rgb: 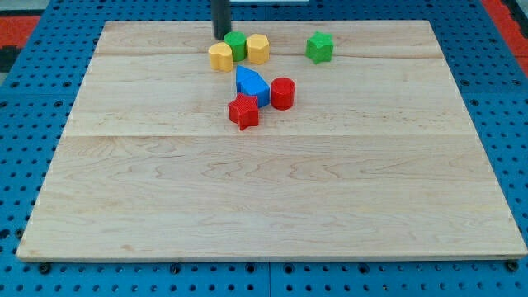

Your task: Slide the yellow hexagon green circle towards the green star

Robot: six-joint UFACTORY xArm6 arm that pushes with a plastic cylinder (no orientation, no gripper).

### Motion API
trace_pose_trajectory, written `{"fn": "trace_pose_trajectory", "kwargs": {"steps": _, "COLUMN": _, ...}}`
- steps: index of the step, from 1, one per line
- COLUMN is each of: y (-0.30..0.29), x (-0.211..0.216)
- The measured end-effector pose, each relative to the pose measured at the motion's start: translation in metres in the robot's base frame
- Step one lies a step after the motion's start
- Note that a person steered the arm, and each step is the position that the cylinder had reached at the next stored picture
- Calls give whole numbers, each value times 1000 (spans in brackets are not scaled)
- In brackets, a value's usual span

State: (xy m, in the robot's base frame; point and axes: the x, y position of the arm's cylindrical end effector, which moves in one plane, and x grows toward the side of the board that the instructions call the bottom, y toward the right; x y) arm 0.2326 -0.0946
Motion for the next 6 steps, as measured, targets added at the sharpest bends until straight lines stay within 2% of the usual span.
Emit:
{"fn": "trace_pose_trajectory", "kwargs": {"steps": 1, "y": -1, "x": 15}}
{"fn": "trace_pose_trajectory", "kwargs": {"steps": 2, "y": 67, "x": 17}}
{"fn": "trace_pose_trajectory", "kwargs": {"steps": 3, "y": 99, "x": 17}}
{"fn": "trace_pose_trajectory", "kwargs": {"steps": 5, "y": -68, "x": 23}}
{"fn": "trace_pose_trajectory", "kwargs": {"steps": 6, "y": -48, "x": 62}}
